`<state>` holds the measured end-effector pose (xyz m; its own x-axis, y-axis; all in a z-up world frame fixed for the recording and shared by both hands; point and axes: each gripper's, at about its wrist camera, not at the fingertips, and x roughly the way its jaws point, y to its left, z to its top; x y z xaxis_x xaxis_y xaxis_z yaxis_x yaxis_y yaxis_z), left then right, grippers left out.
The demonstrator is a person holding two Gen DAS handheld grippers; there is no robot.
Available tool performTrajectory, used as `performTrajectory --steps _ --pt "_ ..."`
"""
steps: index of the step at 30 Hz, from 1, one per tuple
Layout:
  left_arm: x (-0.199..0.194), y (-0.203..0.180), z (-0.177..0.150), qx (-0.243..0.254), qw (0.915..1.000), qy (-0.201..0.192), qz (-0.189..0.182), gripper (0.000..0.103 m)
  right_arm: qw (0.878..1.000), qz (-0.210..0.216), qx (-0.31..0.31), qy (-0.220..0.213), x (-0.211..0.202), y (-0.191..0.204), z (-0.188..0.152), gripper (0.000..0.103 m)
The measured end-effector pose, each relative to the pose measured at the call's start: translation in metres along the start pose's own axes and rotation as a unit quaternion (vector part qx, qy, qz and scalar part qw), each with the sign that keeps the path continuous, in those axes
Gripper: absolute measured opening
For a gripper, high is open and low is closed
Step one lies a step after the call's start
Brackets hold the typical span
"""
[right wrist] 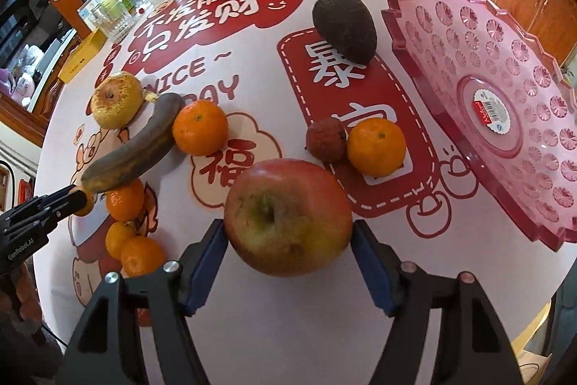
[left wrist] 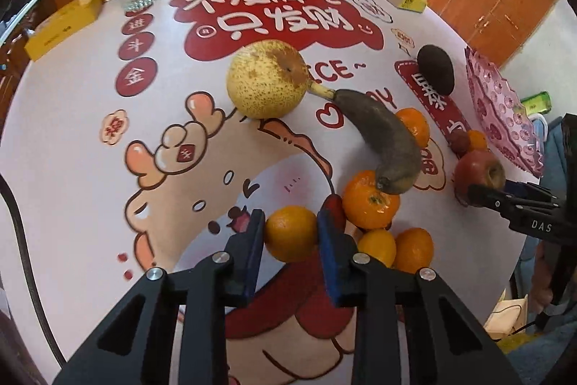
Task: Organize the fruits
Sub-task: 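Carry the orange with the left tool while the right tool carries the apple into the pink bowl, releasing both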
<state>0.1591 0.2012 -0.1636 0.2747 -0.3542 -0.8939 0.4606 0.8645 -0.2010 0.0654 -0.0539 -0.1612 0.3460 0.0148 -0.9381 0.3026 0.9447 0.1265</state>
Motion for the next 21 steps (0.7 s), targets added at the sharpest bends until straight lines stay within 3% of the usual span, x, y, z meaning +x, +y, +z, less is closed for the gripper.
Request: performTrajectory --steps 5,12,21 --pt "-0.028 -0.015 -0.003 0.003 0.9996 -0.025 0.014 0.027 0.999 0.01 -0.027 -0.015 -0.02 0.008 -0.003 0.07" --pt "-0.069 -0.058 0.006 0.017 0.9968 -0.077 -0.009 0.027 0.996 0.025 -0.057 -0.062 -0.067 0.014 0.001 0.07" --pt "-0.084 -0.153 0.034 0.063 0.9909 -0.115 -0.031 0.027 0.989 0.011 -0.039 -0.144 -0.136 -0.035 0.003 0.07"
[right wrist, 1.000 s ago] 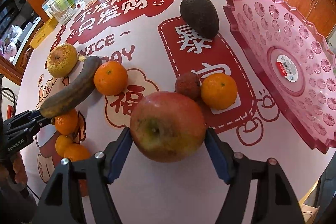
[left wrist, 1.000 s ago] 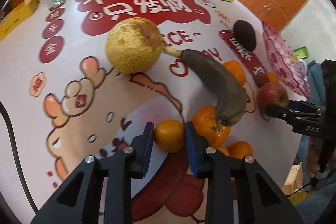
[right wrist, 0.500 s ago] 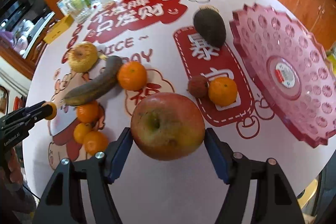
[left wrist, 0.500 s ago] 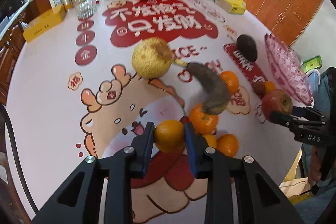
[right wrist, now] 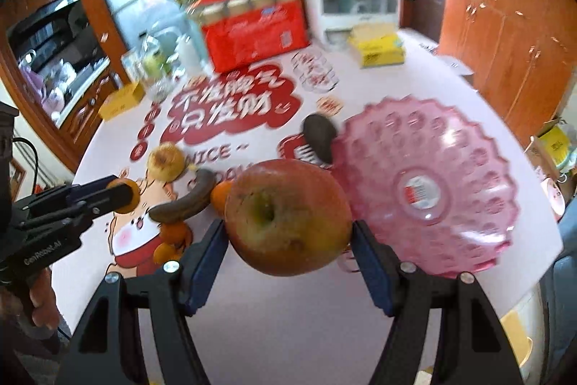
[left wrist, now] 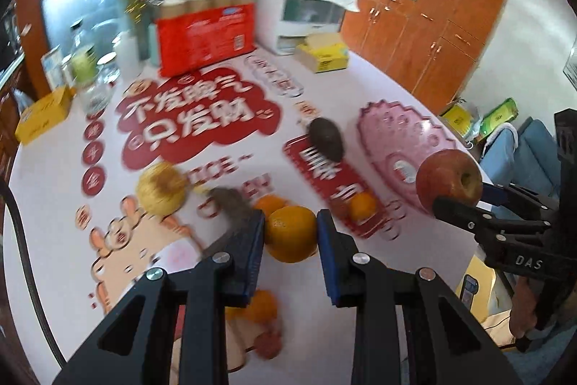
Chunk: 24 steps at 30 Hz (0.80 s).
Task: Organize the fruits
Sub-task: 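Carry the orange with the left tool while the right tool carries the apple into the pink bowl, releasing both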
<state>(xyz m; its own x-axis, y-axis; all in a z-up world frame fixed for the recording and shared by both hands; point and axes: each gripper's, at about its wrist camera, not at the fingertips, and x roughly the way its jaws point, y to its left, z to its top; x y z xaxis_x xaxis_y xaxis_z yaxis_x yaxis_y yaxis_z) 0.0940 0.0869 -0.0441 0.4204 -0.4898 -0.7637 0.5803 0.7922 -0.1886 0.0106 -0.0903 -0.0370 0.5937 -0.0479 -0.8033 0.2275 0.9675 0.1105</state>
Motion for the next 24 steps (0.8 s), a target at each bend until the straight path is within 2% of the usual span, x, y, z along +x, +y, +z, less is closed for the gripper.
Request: performTrajectory --steps 7,14,18,24 --pt "0.025 -0.089 0.037 0.001 0.9999 -0.011 0.009 0.027 0.999 -0.003 0.005 -0.04 -0.025 -0.082 0.022 0.07" --pt "0.071 -0.161 0.068 -0.025 0.9992 -0.019 0.023 0.027 0.999 -0.015 -0.027 -0.042 -0.025 -0.162 0.04 0.07" --pt "0.107 -0.191 0.072 -0.04 0.9988 -0.006 0.029 0.027 0.998 -0.011 -0.054 -0.027 -0.008 -0.194 0.043 0.07" --pt "0.162 -0.214 0.062 -0.044 0.9964 0.041 0.059 0.027 0.995 0.004 -0.1 0.017 0.029 -0.217 0.033 0.07"
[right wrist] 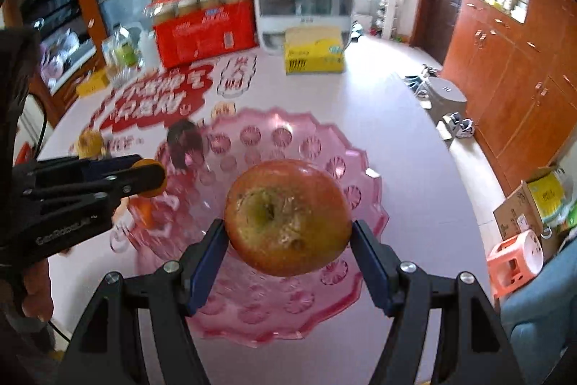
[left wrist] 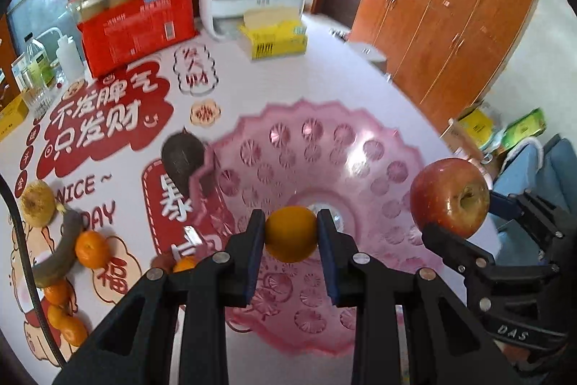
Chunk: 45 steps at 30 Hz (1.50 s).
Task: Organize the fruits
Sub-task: 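Carry the orange with the left tool while the right tool carries the apple into the pink bowl, releasing both, then withdraw both open tools from the bowl toward the remaining fruit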
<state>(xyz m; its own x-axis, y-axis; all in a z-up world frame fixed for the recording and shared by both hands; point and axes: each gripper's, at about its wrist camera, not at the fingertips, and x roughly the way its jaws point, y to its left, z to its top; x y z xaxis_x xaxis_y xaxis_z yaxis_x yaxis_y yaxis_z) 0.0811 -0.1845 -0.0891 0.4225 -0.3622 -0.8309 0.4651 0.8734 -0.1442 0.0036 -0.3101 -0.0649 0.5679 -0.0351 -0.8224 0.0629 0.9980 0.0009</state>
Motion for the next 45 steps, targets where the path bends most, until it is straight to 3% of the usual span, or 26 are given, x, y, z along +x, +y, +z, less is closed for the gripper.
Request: performTrajectory --steps 8,16,18,23,28,36,40,45 --pt "0.05 -0.006 -0.015 0.007 0.9974 0.057 0.042 0.027 0.997 0.028 -0.043 0.061 0.049 0.001 -0.013 0.07" --pt "0.066 -0.007 -0.026 0.019 0.9946 0.082 0.06 0.029 0.991 0.033 -0.075 0.103 0.08 0.01 -0.018 0.07" --pt "0.068 -0.006 -0.027 0.02 0.9939 0.088 0.064 0.03 0.991 0.034 -0.083 0.097 0.079 0.014 -0.016 0.069" --pt "0.067 -0.002 -0.028 0.016 0.9935 0.087 0.073 0.052 0.991 0.019 -0.098 0.09 0.079 0.02 -0.011 0.07" --pt "0.056 -0.001 -0.03 0.016 0.9941 0.073 0.079 0.065 0.992 0.015 -0.073 0.098 0.08 0.009 -0.009 0.07" --pt "0.033 0.002 -0.031 0.0 0.9947 0.058 0.085 0.069 0.994 0.016 -0.08 0.071 0.062 0.014 -0.007 0.07" --pt "0.02 0.004 -0.032 -0.005 0.9945 0.041 0.096 0.08 0.995 0.012 -0.082 0.056 0.049 0.017 -0.006 0.07" --pt "0.007 0.007 -0.036 -0.012 0.9954 0.024 0.092 0.08 0.995 0.0 -0.092 0.035 0.034 0.025 -0.005 0.07"
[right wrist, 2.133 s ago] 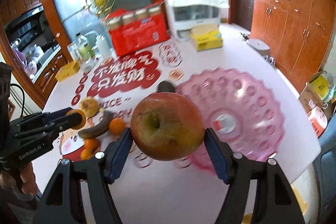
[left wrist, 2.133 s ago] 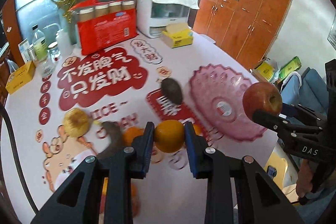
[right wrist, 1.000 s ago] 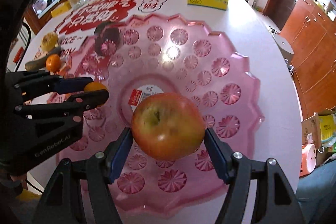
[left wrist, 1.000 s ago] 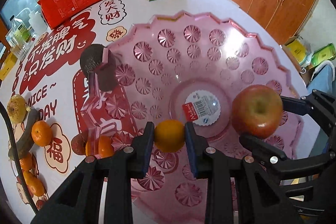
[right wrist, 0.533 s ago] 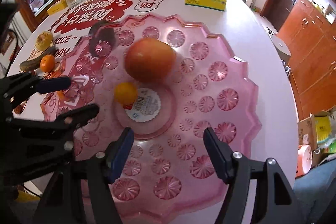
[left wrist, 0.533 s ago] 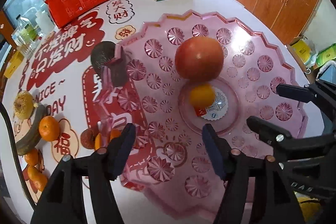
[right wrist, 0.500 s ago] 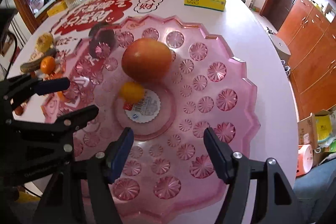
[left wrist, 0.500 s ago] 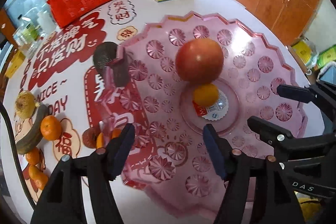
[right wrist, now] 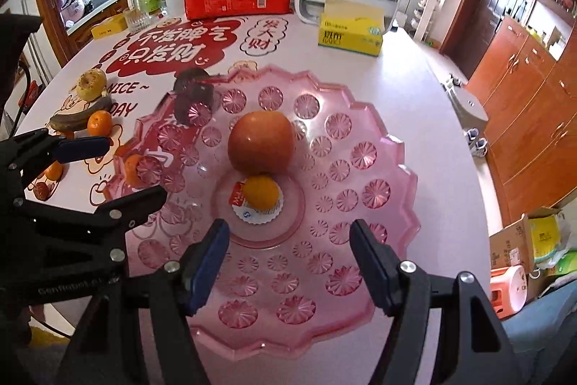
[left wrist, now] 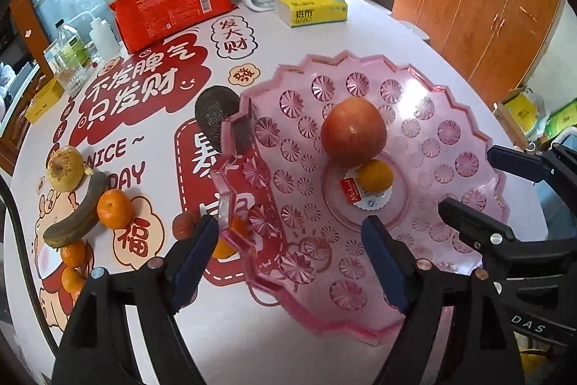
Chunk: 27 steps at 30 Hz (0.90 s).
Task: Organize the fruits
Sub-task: 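Withdraw both open tools from the bowl toward the remaining fruit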
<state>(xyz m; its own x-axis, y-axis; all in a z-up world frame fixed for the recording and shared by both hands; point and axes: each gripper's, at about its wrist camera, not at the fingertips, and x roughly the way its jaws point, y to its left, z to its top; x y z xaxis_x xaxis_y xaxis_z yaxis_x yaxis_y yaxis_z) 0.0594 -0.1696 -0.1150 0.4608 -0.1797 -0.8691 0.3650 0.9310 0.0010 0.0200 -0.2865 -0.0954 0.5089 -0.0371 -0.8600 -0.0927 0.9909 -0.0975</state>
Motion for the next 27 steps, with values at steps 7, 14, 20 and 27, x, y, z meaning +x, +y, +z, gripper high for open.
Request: performTrajectory --steps 7,14,20,27 --pt "-0.015 0.005 -0.006 0.005 0.9997 -0.024 -0.002 0.081 1.0 -0.009 -0.007 -0.016 -0.014 0.011 -0.001 0.07" --pt "-0.024 0.012 -0.01 0.007 0.9998 -0.018 -0.004 0.081 1.0 -0.017 -0.011 -0.022 -0.025 0.023 -0.003 0.07" --pt "-0.037 0.029 -0.012 0.002 0.9998 -0.019 -0.003 0.085 0.999 -0.017 -0.014 -0.036 -0.038 0.035 0.0 0.07" --pt "-0.058 0.061 -0.009 0.001 0.9994 -0.032 0.014 0.086 0.999 -0.002 0.003 -0.053 -0.057 0.052 0.015 0.07"
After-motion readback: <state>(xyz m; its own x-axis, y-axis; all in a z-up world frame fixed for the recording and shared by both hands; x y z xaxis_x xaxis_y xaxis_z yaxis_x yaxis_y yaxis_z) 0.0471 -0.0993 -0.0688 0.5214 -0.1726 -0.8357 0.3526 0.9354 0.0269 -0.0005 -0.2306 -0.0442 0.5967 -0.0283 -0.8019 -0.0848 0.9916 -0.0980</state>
